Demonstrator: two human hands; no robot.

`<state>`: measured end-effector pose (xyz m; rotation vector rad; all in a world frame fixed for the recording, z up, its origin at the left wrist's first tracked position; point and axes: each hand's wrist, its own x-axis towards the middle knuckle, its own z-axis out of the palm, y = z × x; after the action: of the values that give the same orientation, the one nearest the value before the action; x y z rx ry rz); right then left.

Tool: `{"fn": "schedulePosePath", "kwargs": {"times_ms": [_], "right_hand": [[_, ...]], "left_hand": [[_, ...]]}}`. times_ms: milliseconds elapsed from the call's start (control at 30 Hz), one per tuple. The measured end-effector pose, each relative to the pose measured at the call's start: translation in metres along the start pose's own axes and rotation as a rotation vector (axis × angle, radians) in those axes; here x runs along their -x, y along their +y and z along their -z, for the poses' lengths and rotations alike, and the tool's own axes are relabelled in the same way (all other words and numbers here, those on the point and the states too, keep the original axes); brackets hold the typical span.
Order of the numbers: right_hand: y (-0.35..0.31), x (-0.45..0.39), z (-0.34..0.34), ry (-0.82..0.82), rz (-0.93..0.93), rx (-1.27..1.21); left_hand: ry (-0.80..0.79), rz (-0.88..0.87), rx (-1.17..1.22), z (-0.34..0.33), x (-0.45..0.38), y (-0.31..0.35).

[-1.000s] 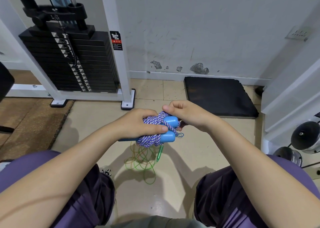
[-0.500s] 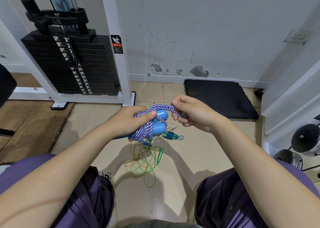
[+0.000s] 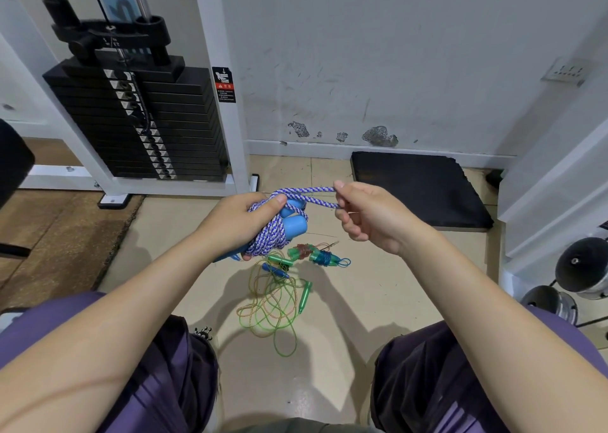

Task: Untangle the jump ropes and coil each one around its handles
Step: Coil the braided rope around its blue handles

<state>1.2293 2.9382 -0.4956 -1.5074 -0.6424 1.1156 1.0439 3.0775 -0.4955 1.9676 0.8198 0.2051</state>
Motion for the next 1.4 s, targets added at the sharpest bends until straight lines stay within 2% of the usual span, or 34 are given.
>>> {"fn": "schedulePosePath", "kwargs": {"times_ms": [333, 533, 733, 900, 1100, 1267, 1400], "right_hand": [[0.007, 0.000, -0.009, 0.083, 0.104, 0.124], [0.009, -0.001, -0.018, 0.119, 0.250, 0.214], [0.010, -0.001, -0.026, 0.132, 0.250, 0.368], [0.011, -0.001, -0.027, 0.118, 0.185, 0.401], [0.011, -0.001, -0.022, 0.149, 0.226, 0.761], [0.002, 0.005, -0.023, 0.068, 0.165, 0.535], [-0.003, 0.006, -0.017, -0.015, 0.130, 0.285]], "left_hand": [[0.012, 0.040, 0.080, 0.000, 0.001, 0.005], [0.027, 0.062, 0.108, -0.002, 0.001, 0.004], [0.061, 0.088, 0.131, -0.002, -0.002, 0.003], [0.066, 0.047, 0.066, -0.003, 0.000, 0.002], [0.047, 0.008, -0.024, -0.004, 0.000, 0.002], [0.021, -0.004, -0.137, -0.003, -0.003, -0.004], [-0.042, -0.015, -0.126, -0.008, -0.002, -0.003]]}}
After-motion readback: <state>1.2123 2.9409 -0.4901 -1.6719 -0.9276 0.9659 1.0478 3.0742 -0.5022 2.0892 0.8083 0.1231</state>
